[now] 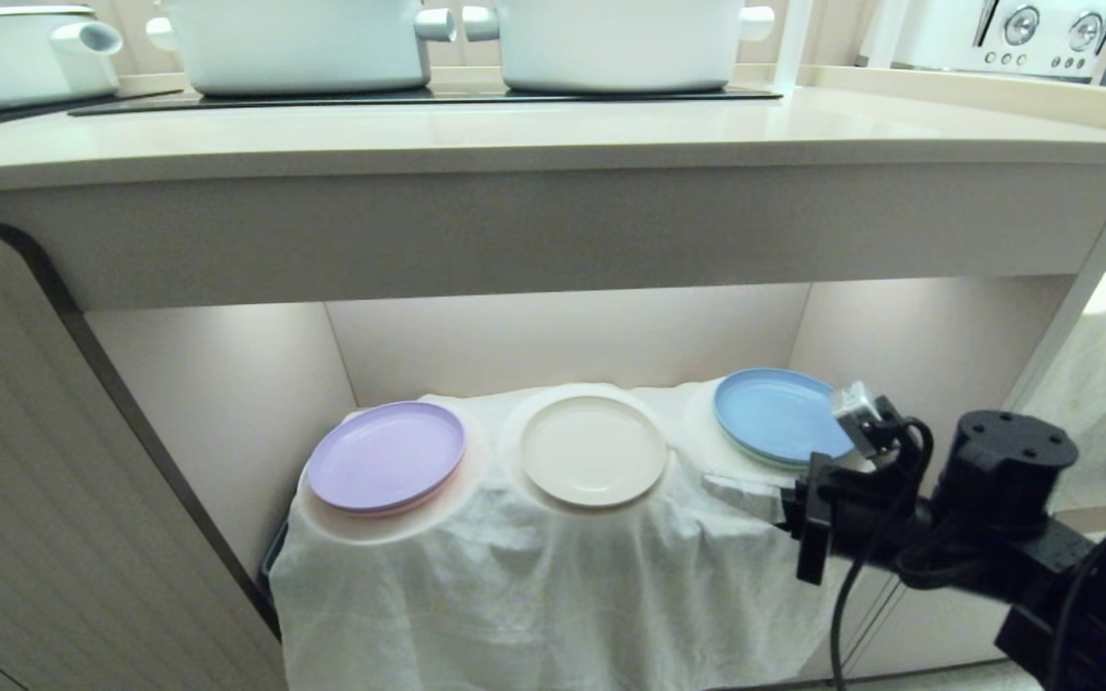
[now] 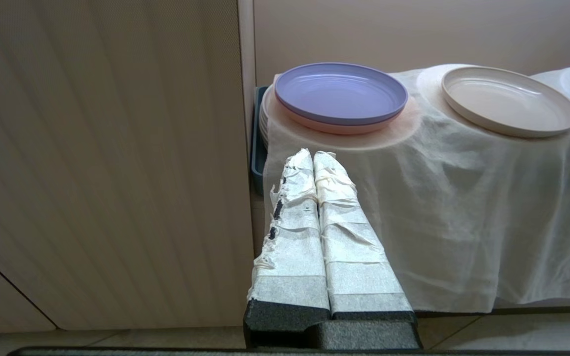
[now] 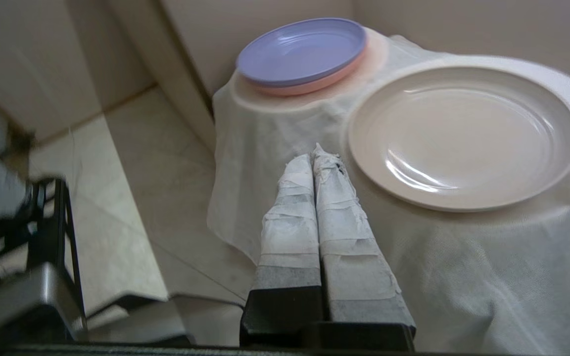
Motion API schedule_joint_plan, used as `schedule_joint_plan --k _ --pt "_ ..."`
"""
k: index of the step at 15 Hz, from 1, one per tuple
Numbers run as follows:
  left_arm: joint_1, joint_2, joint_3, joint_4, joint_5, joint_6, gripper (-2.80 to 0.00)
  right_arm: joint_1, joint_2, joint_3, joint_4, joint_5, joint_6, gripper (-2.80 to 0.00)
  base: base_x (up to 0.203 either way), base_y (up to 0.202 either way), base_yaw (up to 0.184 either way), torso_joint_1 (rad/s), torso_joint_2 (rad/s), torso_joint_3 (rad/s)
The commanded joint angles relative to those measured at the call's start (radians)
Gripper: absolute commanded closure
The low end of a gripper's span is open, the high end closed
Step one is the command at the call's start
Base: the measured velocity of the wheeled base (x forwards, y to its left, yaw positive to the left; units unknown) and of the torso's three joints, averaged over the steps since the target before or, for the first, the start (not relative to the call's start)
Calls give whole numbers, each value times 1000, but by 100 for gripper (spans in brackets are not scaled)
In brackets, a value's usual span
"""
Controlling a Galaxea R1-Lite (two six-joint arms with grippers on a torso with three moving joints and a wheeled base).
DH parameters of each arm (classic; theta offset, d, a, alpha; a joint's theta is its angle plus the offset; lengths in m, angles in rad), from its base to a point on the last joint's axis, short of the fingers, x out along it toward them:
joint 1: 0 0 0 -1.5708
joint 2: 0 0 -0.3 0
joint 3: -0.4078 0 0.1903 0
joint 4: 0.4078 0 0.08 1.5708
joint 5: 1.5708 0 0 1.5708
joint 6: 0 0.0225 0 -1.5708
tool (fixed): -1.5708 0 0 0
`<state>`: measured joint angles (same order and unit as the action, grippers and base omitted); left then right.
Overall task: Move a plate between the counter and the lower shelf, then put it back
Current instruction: Pick up the plate in the cupboard
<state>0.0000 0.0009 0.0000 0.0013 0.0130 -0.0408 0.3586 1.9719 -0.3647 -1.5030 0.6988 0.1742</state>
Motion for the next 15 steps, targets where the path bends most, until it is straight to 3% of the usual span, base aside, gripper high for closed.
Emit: schedule_joint_plan --k 1,5,8,10,12,15 --pt "0 1 0 0 1 -1 0 6 46 -100 97 -71 98 0 0 0 0 0 0 0" --pt "1 1 0 0 1 -1 0 9 39 -231 496 -202 125 0 0 0 0 0 0 0" --pt "1 1 0 0 1 -1 0 18 28 -350 741 -248 170 0 0 0 0 0 0 0" --pt "0 1 0 0 1 -1 0 20 31 -430 834 -260 243 0 0 0 0 0 0 0" --pt "0 1 0 0 1 -1 0 37 44 -502 871 -264 366 0 0 0 0 0 0 0" --pt "0 1 0 0 1 -1 0 48 59 -555 927 -265 398 0 0 0 0 0 0 0"
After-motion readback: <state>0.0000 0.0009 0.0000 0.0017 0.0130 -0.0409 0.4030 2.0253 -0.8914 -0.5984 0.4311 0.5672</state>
